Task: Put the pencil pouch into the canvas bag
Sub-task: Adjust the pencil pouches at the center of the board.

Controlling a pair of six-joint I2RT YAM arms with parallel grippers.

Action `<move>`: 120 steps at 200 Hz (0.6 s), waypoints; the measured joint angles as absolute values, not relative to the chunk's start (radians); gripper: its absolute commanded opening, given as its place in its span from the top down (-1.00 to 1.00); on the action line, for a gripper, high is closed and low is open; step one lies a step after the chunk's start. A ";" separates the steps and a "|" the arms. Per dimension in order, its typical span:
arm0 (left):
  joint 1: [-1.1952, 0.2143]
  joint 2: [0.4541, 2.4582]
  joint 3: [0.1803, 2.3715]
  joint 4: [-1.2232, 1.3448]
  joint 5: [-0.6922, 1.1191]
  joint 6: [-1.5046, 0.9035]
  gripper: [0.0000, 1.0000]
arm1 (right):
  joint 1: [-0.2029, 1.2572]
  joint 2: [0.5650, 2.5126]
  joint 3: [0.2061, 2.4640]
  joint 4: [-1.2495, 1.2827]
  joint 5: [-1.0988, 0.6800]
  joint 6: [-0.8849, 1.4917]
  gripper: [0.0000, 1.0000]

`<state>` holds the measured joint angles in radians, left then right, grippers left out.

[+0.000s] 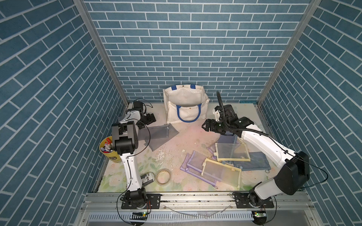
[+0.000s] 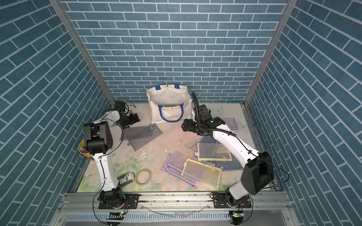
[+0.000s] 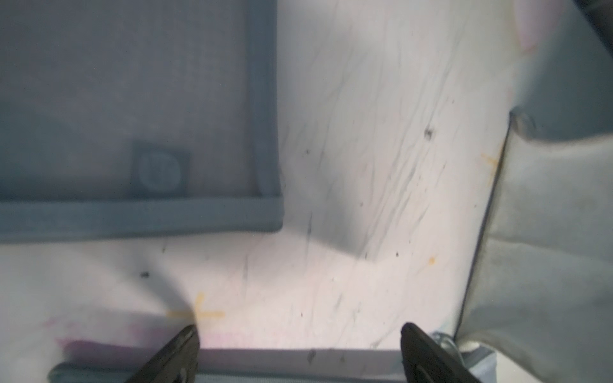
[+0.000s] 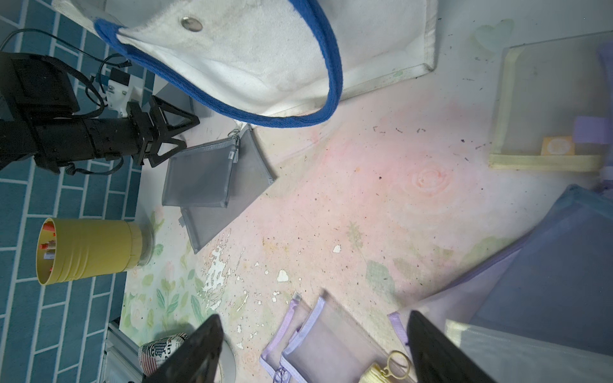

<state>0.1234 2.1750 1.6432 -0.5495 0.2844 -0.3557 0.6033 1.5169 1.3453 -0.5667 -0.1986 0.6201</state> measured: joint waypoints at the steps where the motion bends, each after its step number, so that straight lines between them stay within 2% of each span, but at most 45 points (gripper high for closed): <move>1: 0.123 2.172 1.639 -0.547 0.285 -0.356 -0.91 | 0.603 1.517 1.345 -0.567 -0.199 0.620 -0.73; 57: 0.036 1.955 1.309 -0.453 0.325 -0.433 -0.91 | 0.603 1.537 1.338 -0.529 -0.240 0.632 -0.74; 120: -0.129 1.777 1.059 -0.360 0.384 -0.551 -0.87 | 0.604 1.710 1.322 -0.468 -0.366 0.722 -0.74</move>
<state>-0.1287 1.7775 1.0588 -0.3595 0.3843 -0.5514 0.6041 1.7100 1.3216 -0.4679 -0.3656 0.7223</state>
